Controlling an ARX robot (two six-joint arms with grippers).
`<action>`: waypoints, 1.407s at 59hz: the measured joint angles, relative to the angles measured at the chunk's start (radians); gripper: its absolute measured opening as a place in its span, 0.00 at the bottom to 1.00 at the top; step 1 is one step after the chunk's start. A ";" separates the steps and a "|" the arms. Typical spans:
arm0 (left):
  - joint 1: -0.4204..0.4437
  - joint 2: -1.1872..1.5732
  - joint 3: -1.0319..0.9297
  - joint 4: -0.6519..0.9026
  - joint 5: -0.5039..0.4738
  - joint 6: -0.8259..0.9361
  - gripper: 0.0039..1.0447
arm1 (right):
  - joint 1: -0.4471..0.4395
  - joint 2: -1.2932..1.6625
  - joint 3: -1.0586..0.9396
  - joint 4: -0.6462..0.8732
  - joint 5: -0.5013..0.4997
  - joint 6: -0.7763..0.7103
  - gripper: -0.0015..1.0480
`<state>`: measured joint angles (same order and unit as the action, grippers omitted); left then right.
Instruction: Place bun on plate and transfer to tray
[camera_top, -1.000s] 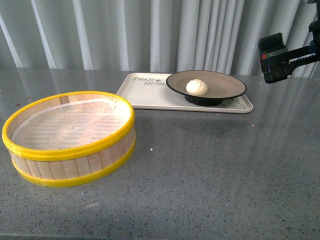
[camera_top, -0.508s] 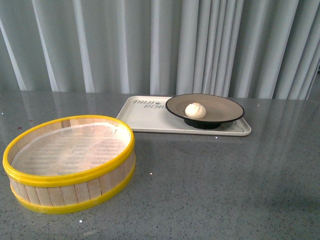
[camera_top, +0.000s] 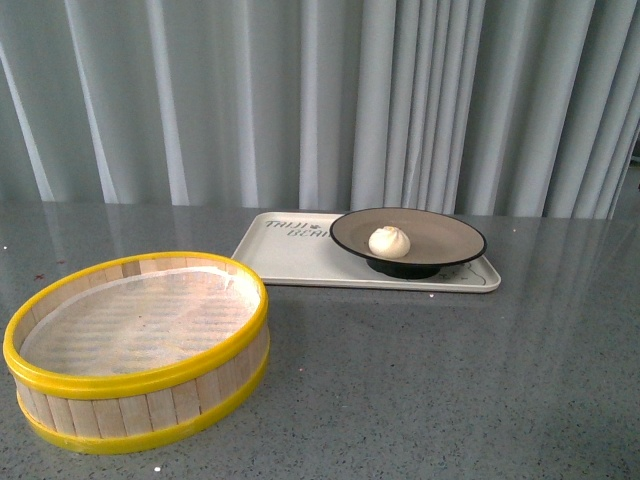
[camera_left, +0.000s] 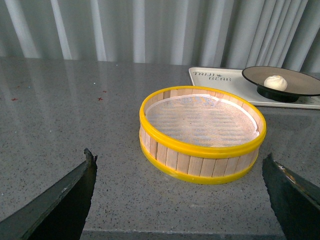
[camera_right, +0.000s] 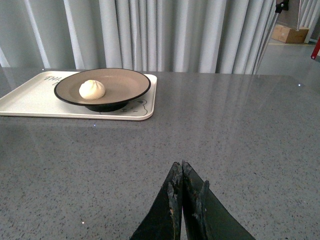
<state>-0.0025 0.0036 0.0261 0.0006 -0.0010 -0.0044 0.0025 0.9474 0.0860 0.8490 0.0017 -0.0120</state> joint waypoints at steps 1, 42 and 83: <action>0.000 0.000 0.000 0.000 0.000 0.000 0.94 | 0.000 -0.003 -0.013 0.024 0.000 0.000 0.02; 0.000 0.000 0.000 0.000 0.000 0.000 0.94 | 0.000 -0.501 -0.081 -0.405 0.000 0.001 0.02; 0.000 0.000 0.000 0.000 0.000 0.000 0.94 | 0.000 -0.753 -0.081 -0.651 0.000 0.001 0.02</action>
<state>-0.0025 0.0036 0.0261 0.0006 -0.0006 -0.0044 0.0025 0.1947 0.0051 0.1978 0.0017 -0.0113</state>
